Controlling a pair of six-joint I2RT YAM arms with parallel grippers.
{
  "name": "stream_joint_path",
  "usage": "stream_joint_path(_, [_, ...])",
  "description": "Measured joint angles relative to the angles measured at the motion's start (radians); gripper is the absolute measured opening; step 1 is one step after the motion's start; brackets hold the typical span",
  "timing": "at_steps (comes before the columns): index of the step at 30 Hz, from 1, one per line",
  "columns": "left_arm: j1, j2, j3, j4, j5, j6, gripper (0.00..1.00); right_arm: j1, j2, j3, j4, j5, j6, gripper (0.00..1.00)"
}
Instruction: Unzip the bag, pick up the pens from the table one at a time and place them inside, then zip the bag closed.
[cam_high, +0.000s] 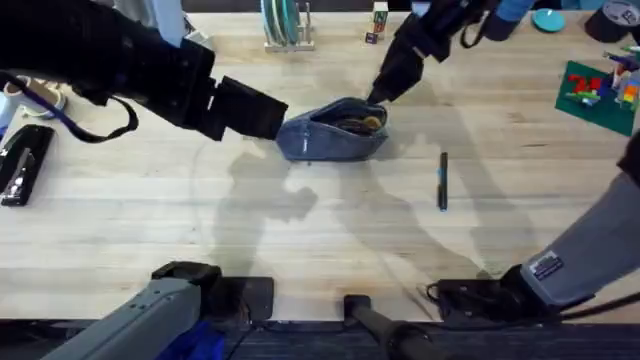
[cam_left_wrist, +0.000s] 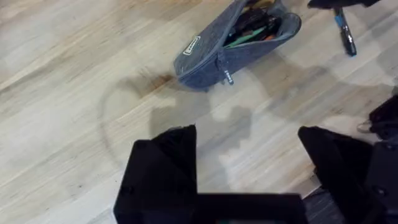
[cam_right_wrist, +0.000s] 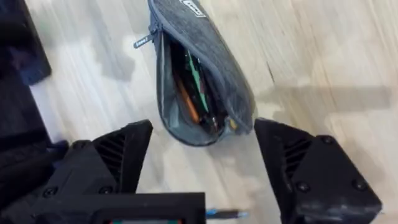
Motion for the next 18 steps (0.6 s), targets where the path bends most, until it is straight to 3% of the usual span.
stream_joint_path(18, [0.000, 0.000, 0.000, 0.000, -0.003, 0.000, 0.995, -0.087, -0.192, 0.000, -0.049, 0.015, 0.224, 0.996])
